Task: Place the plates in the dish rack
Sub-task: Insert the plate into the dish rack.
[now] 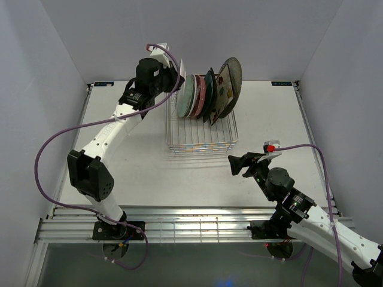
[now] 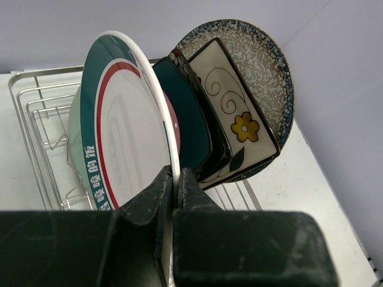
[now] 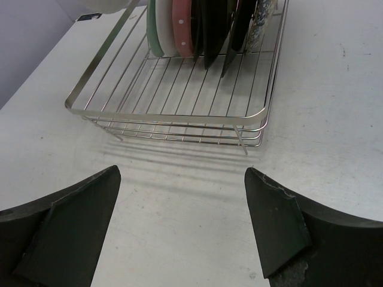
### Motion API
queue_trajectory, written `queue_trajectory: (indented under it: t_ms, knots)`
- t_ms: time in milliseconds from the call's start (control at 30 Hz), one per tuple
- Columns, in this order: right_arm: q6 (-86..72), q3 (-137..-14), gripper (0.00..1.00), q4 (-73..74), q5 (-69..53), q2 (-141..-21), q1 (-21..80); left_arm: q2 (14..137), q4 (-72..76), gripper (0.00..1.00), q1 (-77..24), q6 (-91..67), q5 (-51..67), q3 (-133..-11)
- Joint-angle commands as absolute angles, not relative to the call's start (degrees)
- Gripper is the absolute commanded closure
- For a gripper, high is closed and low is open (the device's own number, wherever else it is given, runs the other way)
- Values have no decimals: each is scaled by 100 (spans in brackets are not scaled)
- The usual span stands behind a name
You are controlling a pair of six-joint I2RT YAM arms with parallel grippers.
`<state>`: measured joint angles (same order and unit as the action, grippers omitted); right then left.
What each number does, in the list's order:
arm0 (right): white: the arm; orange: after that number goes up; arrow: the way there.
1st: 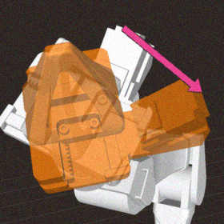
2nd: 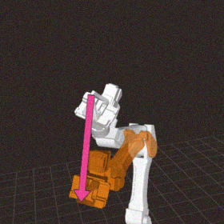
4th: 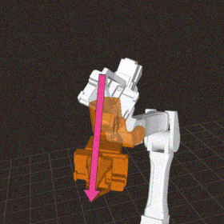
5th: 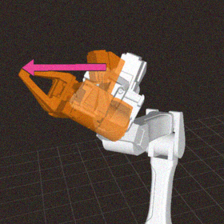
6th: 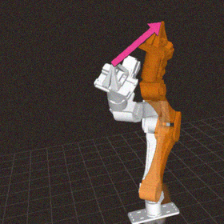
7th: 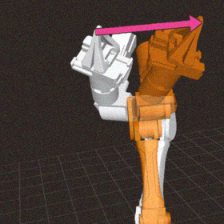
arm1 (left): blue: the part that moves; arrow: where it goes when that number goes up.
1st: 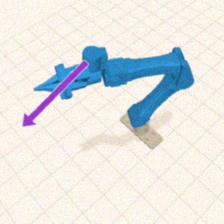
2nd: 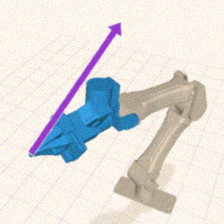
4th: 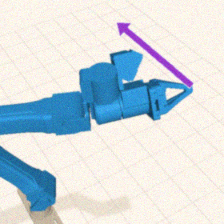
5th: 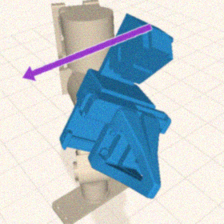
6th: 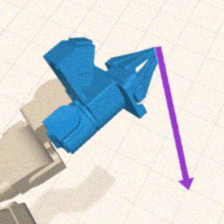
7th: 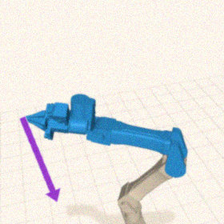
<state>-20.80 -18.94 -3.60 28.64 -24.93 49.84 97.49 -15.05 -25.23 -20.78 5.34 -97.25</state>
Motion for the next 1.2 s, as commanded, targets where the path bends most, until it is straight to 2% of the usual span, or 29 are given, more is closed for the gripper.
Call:
queue_trajectory:
  t_ms: [0, 333, 1167]
  knots:
    - [-2021, -1916, 10, -633, 2839, -2443, 4966, 9237, -888, 100, -2479, -2592, 598, -9590]
    - [-2021, -1898, 10, -598, 2848, -2382, 4966, 9035, -378, 100, -2268, -2918, 729, -9009]
    - [-2021, -1898, 10, -598, 2848, -2391, 4966, 9843, -316, 100, -1846, -3234, 1459, -9290]
